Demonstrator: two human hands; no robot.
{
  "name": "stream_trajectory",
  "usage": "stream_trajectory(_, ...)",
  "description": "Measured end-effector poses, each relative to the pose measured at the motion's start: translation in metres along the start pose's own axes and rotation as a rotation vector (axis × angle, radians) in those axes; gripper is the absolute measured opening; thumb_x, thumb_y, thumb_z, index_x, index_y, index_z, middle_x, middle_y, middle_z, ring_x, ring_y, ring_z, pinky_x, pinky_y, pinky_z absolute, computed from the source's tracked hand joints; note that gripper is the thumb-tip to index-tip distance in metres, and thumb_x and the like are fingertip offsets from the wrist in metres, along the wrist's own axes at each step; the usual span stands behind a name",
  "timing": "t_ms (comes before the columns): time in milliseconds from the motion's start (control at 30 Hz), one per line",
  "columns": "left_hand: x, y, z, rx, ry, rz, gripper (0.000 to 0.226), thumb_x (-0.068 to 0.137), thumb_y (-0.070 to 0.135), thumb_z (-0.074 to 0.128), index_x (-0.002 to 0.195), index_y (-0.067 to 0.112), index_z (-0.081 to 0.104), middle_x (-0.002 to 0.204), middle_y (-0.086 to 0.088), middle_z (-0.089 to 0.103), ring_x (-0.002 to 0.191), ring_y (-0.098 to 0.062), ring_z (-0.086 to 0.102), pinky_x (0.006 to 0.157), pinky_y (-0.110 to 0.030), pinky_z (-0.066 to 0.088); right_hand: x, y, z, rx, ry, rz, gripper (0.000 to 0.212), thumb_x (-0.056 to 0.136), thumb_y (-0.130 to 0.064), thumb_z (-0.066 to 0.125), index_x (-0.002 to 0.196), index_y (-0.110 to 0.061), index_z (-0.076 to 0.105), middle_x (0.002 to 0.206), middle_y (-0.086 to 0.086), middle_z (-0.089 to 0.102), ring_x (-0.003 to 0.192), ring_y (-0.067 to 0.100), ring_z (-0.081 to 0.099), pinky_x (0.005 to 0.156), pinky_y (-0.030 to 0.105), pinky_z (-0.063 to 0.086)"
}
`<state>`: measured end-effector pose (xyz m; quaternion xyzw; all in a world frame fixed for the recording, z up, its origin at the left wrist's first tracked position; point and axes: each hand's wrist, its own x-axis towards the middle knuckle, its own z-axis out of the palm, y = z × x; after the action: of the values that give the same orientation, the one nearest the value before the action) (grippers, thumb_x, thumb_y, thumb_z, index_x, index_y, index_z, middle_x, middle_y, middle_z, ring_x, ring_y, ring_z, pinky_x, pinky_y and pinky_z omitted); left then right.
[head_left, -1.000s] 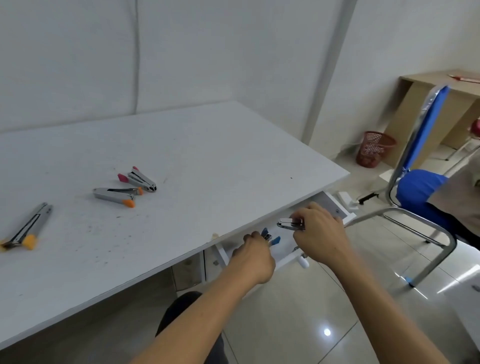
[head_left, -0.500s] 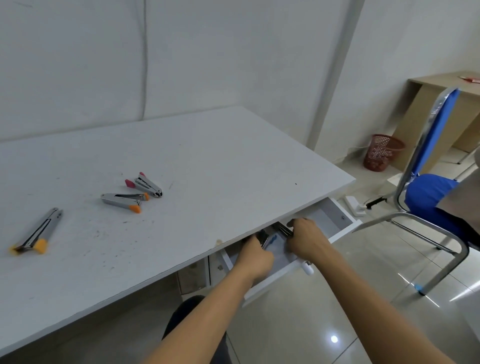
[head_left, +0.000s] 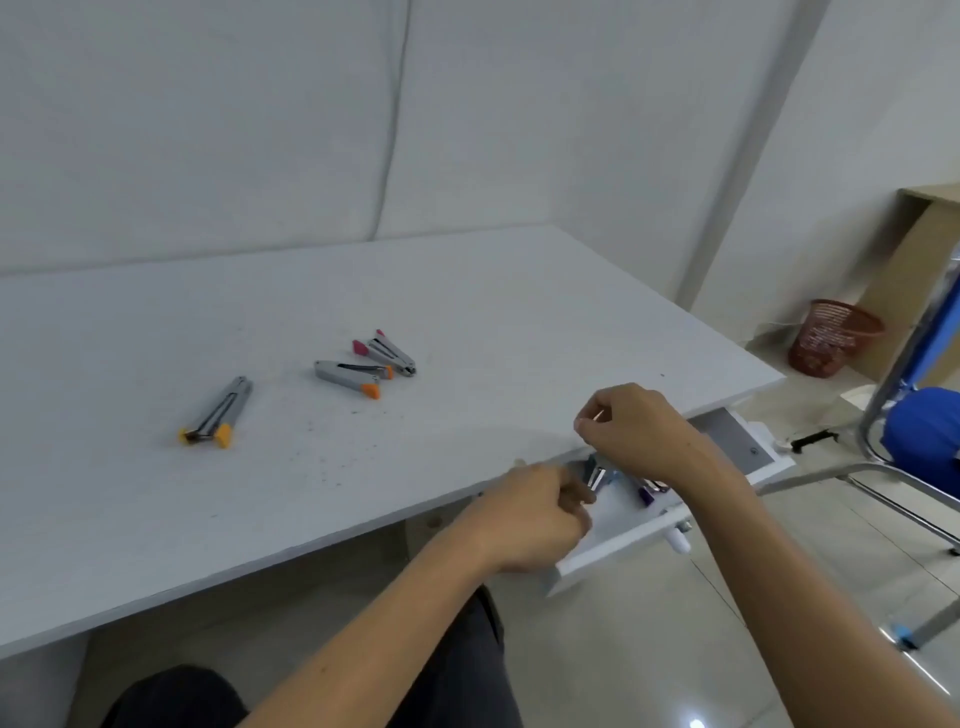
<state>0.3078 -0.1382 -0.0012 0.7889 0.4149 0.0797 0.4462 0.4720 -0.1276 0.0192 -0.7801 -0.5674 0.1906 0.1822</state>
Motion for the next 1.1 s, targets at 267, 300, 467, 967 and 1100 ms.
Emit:
stream_trajectory(267, -0.054, -0.049, -0.082, -0.099, 0.394, -0.042, 0.025, 0.088, 0.026, 0.059, 0.111, 0.030, 0.068, 0.098, 0.013, 0.071, 0.087, -0.007, 0.068, 0.067, -0.020, 0.049, 0.001, -0.096, 0.037, 0.144, -0.029, -0.178, 0.016, 0.090, -0.031, 0.056, 0.090, -0.027, 0.072, 0.093, -0.010, 0.074, 0.085, 0.011, 0.071, 0.067, 0.027, 0.053)
stream_trajectory(300, -0.058, -0.059, -0.091, -0.111, 0.446, -0.062, 0.023, 0.089, 0.026, 0.060, 0.110, 0.030, 0.068, 0.098, 0.013, 0.070, 0.087, -0.006, 0.067, 0.069, -0.019, 0.049, 0.002, -0.105, 0.043, 0.157, -0.028, -0.196, 0.016, 0.091, -0.030, 0.057, 0.094, -0.026, 0.073, 0.097, -0.010, 0.073, 0.086, 0.008, 0.069, 0.065, 0.022, 0.048)
stream_trajectory(467, -0.077, -0.114, -0.132, -0.177, 0.695, -0.213, 0.016, 0.088, 0.025, 0.062, 0.104, 0.029, 0.065, 0.092, 0.006, 0.067, 0.079, -0.007, 0.064, 0.060, -0.021, 0.042, 0.013, -0.139, 0.081, 0.188, -0.063, -0.283, 0.018, 0.094, -0.026, 0.057, 0.106, -0.027, 0.070, 0.111, -0.010, 0.063, 0.098, 0.009, 0.061, 0.067, 0.017, 0.040)
stream_trajectory(967, -0.061, -0.197, -0.177, 0.292, 0.851, -0.460, 0.046, 0.088, 0.034, 0.056, 0.128, 0.011, 0.049, 0.124, -0.008, 0.049, 0.115, -0.028, 0.044, 0.086, -0.036, 0.042, 0.053, -0.194, 0.163, -0.256, 0.071, -0.435, 0.042, 0.100, -0.016, 0.042, 0.141, -0.019, 0.050, 0.139, 0.002, 0.054, 0.134, 0.026, 0.044, 0.112, 0.038, 0.029)
stream_trajectory(1100, -0.060, -0.189, -0.177, 0.275, 0.753, -0.448, 0.031, 0.094, 0.019, 0.043, 0.121, 0.005, 0.051, 0.122, -0.013, 0.045, 0.116, -0.031, 0.039, 0.081, -0.032, 0.038, 0.048, -0.194, 0.160, -0.376, 0.048, -0.422, 0.031, 0.099, -0.018, 0.040, 0.123, -0.017, 0.061, 0.121, 0.005, 0.059, 0.120, 0.029, 0.052, 0.105, 0.039, 0.033)
